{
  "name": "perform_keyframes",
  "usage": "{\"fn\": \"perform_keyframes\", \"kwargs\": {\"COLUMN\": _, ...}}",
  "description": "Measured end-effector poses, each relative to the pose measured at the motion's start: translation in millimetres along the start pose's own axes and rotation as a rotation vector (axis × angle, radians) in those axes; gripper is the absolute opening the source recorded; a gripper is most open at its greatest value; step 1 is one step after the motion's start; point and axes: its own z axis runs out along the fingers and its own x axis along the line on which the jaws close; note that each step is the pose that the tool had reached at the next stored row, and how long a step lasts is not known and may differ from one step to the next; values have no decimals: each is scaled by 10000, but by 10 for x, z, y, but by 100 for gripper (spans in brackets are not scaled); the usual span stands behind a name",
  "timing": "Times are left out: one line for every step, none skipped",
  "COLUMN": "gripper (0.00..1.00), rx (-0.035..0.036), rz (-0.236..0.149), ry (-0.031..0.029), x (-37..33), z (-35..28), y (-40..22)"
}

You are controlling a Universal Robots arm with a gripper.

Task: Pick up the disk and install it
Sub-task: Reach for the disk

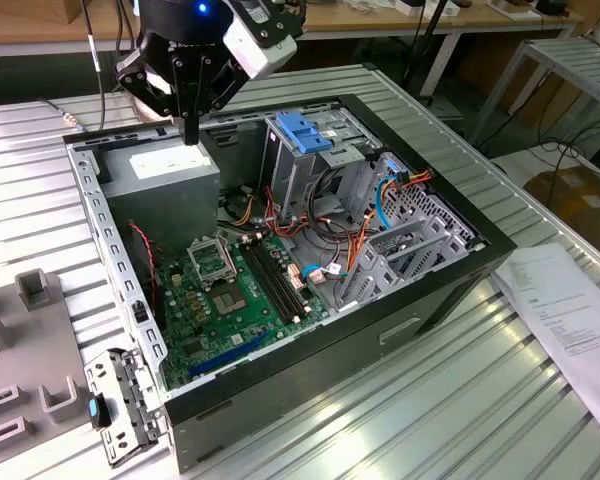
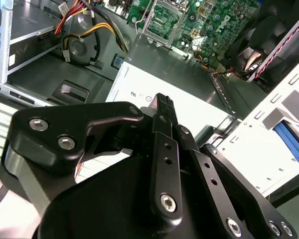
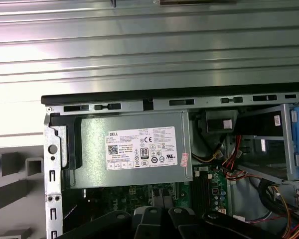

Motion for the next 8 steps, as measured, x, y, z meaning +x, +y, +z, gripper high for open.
{"fn": "perform_keyframes", "kwargs": {"gripper": 11, "rx": -1, "rz": 0, "ry": -1, "x": 3, "z": 0, "y": 0}}
{"fn": "perform_keyframes", "kwargs": {"gripper": 11, "rx": 0, "rz": 0, "ry": 0, "x": 6, "z": 0, "y": 0}}
{"fn": "perform_keyframes", "kwargs": {"gripper": 11, "rx": 0, "rz": 0, "ry": 0, "x": 7, "z": 0, "y": -1}}
{"fn": "perform_keyframes", "kwargs": {"gripper": 11, "rx": 0, "rz": 0, "ry": 0, "x": 11, "z": 0, "y": -1}}
{"fn": "perform_keyframes", "kwargs": {"gripper": 11, "rx": 0, "rz": 0, "ry": 0, "x": 15, "z": 0, "y": -1}}
{"fn": "perform_keyframes", "kwargs": {"gripper": 11, "rx": 0, "rz": -1, "ry": 0, "x": 18, "z": 0, "y": -1}}
{"fn": "perform_keyframes", "kwargs": {"gripper": 11, "rx": 0, "rz": -1, "ry": 0, "x": 20, "z": -1, "y": -1}}
{"fn": "perform_keyframes", "kwargs": {"gripper": 11, "rx": 0, "rz": -1, "ry": 0, "x": 25, "z": -1, "y": -2}}
